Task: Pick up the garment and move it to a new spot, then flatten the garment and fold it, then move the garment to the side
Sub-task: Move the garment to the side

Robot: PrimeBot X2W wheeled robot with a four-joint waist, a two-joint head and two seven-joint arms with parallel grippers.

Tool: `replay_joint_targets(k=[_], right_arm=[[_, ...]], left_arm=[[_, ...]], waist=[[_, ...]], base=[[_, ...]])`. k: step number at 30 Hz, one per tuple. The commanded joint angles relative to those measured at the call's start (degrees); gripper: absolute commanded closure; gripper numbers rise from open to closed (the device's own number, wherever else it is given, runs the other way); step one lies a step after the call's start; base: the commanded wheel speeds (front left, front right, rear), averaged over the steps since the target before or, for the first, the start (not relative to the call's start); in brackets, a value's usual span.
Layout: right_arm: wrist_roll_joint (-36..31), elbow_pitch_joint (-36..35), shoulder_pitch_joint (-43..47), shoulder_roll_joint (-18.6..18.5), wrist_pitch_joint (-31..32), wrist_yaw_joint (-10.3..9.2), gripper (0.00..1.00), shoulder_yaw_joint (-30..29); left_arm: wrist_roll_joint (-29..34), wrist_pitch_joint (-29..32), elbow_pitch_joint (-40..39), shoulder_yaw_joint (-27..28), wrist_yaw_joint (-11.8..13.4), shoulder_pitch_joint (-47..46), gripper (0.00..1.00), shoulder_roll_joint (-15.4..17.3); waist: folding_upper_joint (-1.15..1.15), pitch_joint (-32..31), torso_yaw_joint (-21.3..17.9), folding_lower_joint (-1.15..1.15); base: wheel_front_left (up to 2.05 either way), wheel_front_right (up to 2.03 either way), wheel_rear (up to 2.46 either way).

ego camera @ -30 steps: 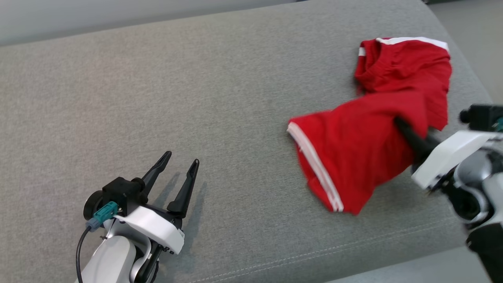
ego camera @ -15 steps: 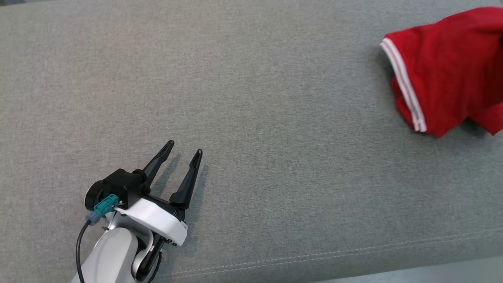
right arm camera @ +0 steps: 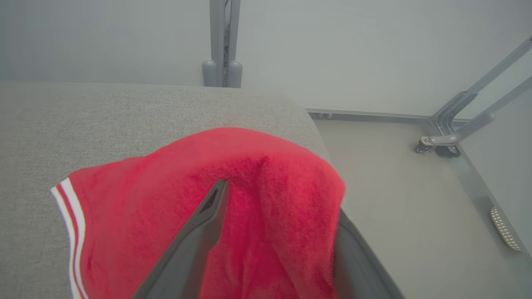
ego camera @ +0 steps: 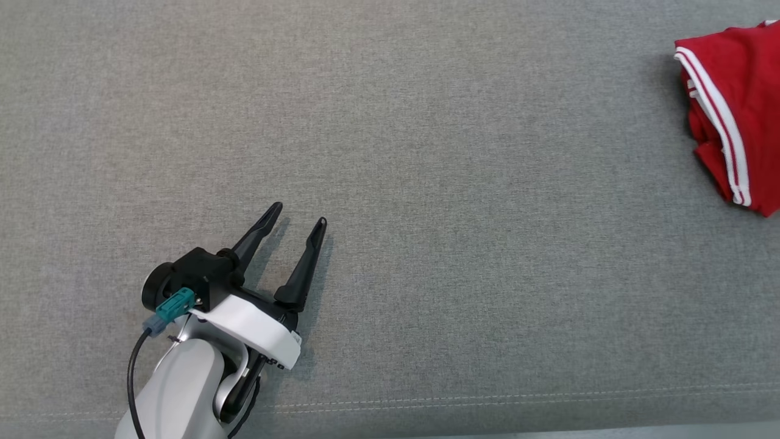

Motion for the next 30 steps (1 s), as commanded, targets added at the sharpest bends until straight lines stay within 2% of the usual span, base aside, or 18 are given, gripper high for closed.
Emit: replay_joint_targets(k=[1,6,9,11,17,25,30], right_arm=[[-1.9,1.1,-0.9,-2.4,-0.7,0.07,0.0,0.1],[-10.0,8.7,-3.5,-5.4,-1.5,0.07,0.0,-3.2],[-16.5,14.1,-5.0,-8.1,-3.7,0.07,0.0,-8.3],[-20.0,16.8,-5.4,-8.4,-5.8,0.07,0.0,-12.4],[-23.6,18.8,-3.2,-2.6,-13.8,0.07,0.0,-19.8],[-20.6,15.1,5.5,6.2,-26.2,0.07,0.0,-20.6],[-18.4,11.1,11.9,9.3,-29.2,0.07,0.0,-20.5]], left_arm=[[0.1,-0.6,-1.1,1.3,-0.4,-1.7,0.0,1.1],[-0.4,-0.6,-1.5,1.1,-0.4,-1.9,0.0,1.3],[-0.3,-0.6,-1.8,1.4,-0.4,-2.1,0.0,1.3],[-0.1,-0.6,-1.8,1.5,-0.4,-2.1,0.0,1.4],[0.0,-0.6,-1.7,2.8,-0.4,-1.3,0.0,1.4],[0.8,-0.6,-0.9,5.3,-0.4,1.1,0.0,0.9],[1.4,-0.6,-0.4,7.2,-0.4,2.8,0.0,0.5]], waist=[[0.0,0.3,0.5,0.0],[0.0,0.3,1.2,0.0],[0.0,-0.1,1.5,0.0],[0.0,-0.7,1.7,0.0],[0.0,-3.1,1.3,0.0],[0.0,-8.2,0.7,0.0],[0.0,-10.8,0.8,0.0]], base=[[0.0,0.0,0.0],[0.0,0.0,0.0],[0.0,0.0,0.0],[0.0,0.0,0.0],[0.0,0.0,0.0],[0.0,0.0,0.0],[0.0,0.0,0.0]])
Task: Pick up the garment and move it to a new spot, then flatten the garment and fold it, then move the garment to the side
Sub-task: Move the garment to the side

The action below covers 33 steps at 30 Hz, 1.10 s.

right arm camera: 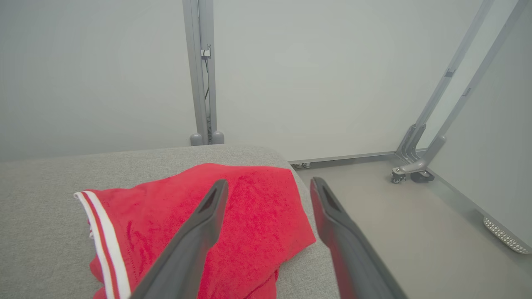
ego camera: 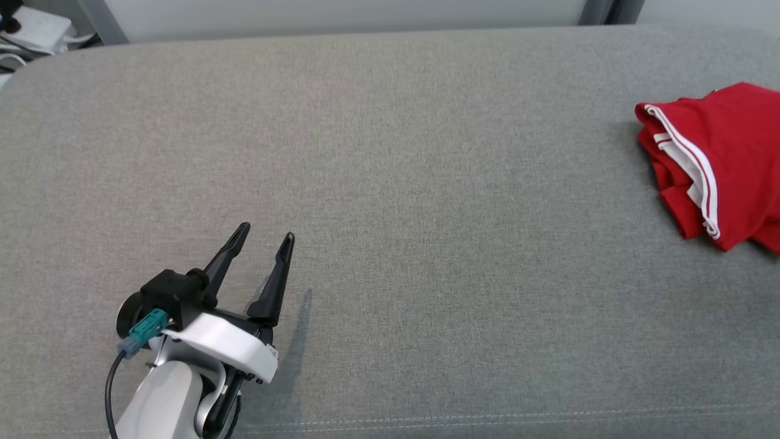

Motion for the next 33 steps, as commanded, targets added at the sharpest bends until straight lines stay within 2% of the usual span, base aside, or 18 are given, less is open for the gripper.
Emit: replay_joint_targets(k=[1,6,9,19,26,33], right_arm=[[1.1,-2.6,2.4,-0.4,-1.2,0.07,0.0,0.4],[3.2,-11.6,10.7,2.2,-2.1,0.07,0.0,-1.4],[3.2,-19.7,16.0,4.6,-2.2,0.07,0.0,-3.8],[-2.4,-39.9,32.6,14.6,-1.6,0.07,0.0,-9.8],[-4.4,-48.8,39.2,18.8,0.9,0.07,0.0,-7.7],[-4.7,-52.1,42.6,20.9,2.4,0.07,0.0,-6.0]], left_arm=[[0.5,-0.3,-1.0,2.8,-0.4,-0.3,0.0,0.9],[2.5,-0.3,-0.8,5.7,-0.1,1.9,0.0,0.1],[3.9,-0.3,-1.0,7.8,0.5,3.3,0.0,-0.5],[9.3,-0.3,-2.3,13.7,2.6,8.5,0.0,-3.0],[12.4,-0.3,-2.9,16.6,3.7,11.4,0.0,-4.2],[15.4,-0.3,-4.6,18.3,5.0,13.5,0.0,-5.7]], waist=[[0.0,-1.7,0.0,0.0],[0.0,-4.2,0.3,0.0],[0.0,-5.7,0.5,0.0],[0.0,-10.4,1.5,0.0],[0.0,-12.1,1.9,0.0],[0.0,-12.7,2.6,0.0]], base=[[0.0,0.0,0.0],[0.0,0.0,0.0],[0.0,0.0,0.0],[0.0,0.0,0.0],[0.0,0.0,0.0],[0.0,0.0,0.0]])
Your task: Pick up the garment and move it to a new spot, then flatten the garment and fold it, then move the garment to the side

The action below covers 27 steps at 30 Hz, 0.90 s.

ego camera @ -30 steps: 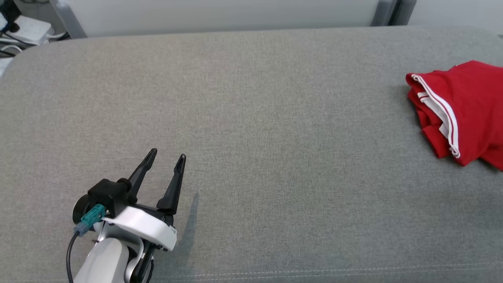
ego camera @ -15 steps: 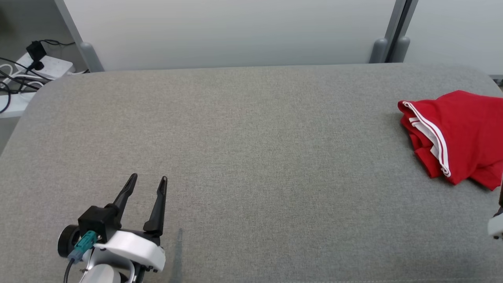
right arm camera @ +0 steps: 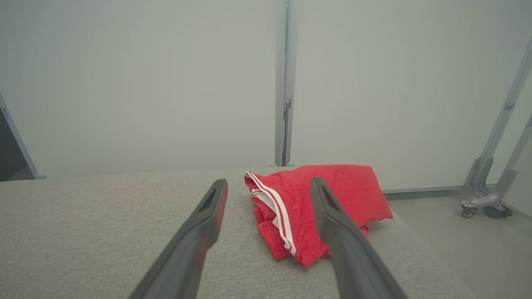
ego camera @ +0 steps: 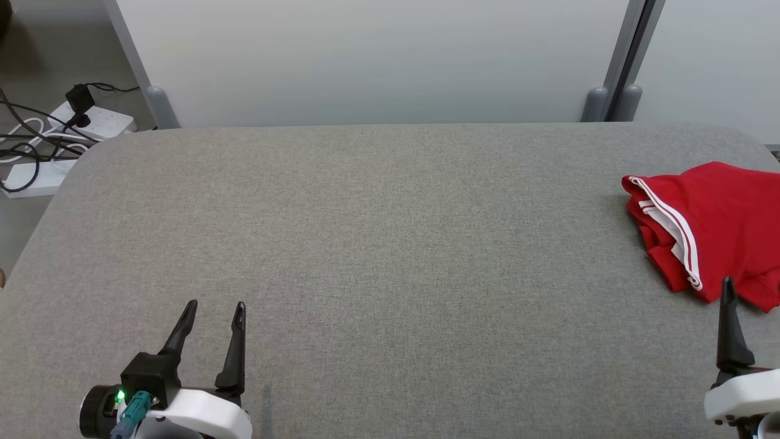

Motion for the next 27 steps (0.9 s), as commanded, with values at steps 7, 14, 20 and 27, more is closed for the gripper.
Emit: replay_joint_targets(k=[7,14,20,27], right_arm=[[-1.1,-2.1,0.5,-0.2,-0.2,0.07,0.0,1.9],[-1.5,-1.7,0.2,-0.1,-0.5,0.07,0.0,2.2],[-1.3,0.7,1.8,1.1,0.0,0.0,1.0,0.8],[1.4,3.4,2.5,2.3,0.9,0.0,1.0,0.7]], left_arm=[[2.1,-0.3,-1.9,3.4,0.5,-0.3,0.0,-0.3],[2.9,-0.3,-1.8,4.2,0.1,-0.1,0.0,-0.7],[2.6,0.0,0.3,2.5,-0.4,1.0,1.0,-1.9],[-0.1,1.1,2.8,2.8,-0.5,2.1,1.0,-2.8]], waist=[[0.0,0.1,0.3,0.0],[0.0,0.2,0.2,0.0],[0.0,0.1,0.0,0.0],[0.0,0.1,-0.1,0.05]], base=[[0.0,0.0,0.0],[0.0,0.0,0.0],[0.0,0.0,0.0],[0.0,0.0,0.0]])
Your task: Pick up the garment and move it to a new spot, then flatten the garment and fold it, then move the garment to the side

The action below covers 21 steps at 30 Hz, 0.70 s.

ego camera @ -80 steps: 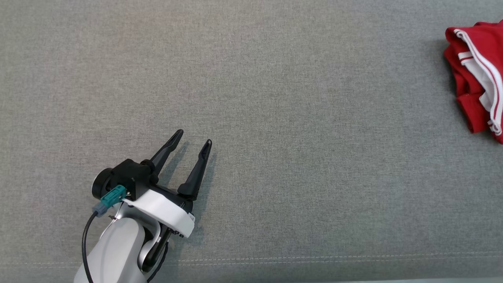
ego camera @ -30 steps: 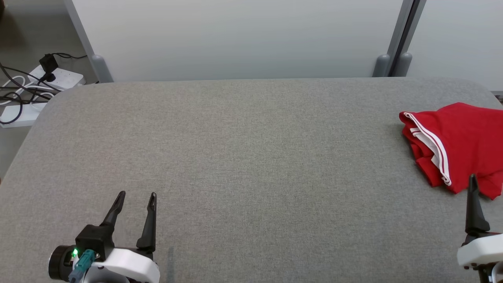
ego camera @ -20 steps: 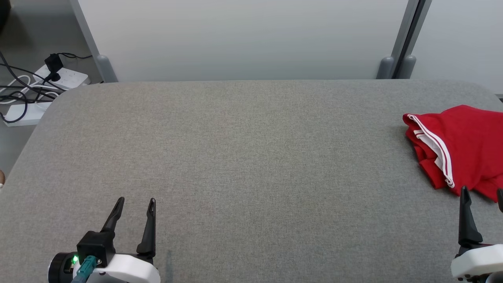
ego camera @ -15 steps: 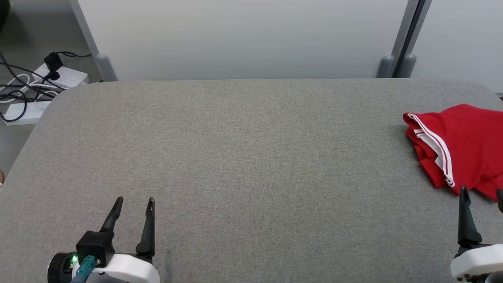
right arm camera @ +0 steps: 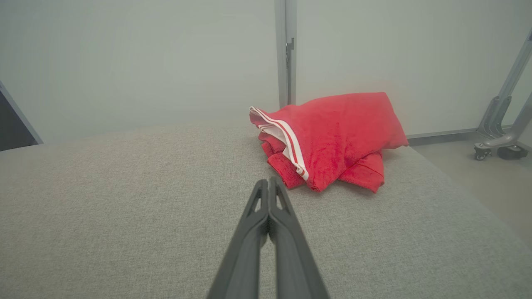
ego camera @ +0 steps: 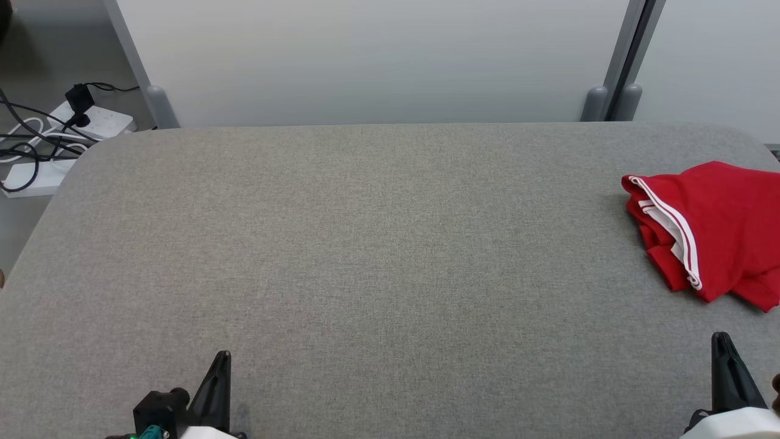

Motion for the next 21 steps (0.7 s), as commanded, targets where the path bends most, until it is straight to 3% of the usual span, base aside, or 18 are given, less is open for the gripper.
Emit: replay_joint_targets(k=[1,21], right_arm=[[2.0,-1.2,-1.7,-0.9,0.5,0.0,1.0,-0.2],[16.3,-1.4,-2.5,-1.0,2.9,0.01,1.0,1.4]], left_arm=[[-2.1,0.6,-1.6,0.6,-0.2,-2.3,1.0,0.3],[-16.0,3.7,-3.0,1.4,-0.9,-2.8,1.0,0.4]], waist=[[0.0,0.0,0.0,0.09],[0.0,0.1,-0.5,0.0]], base=[[0.0,0.0,0.0],[0.0,0.0,0.0]])
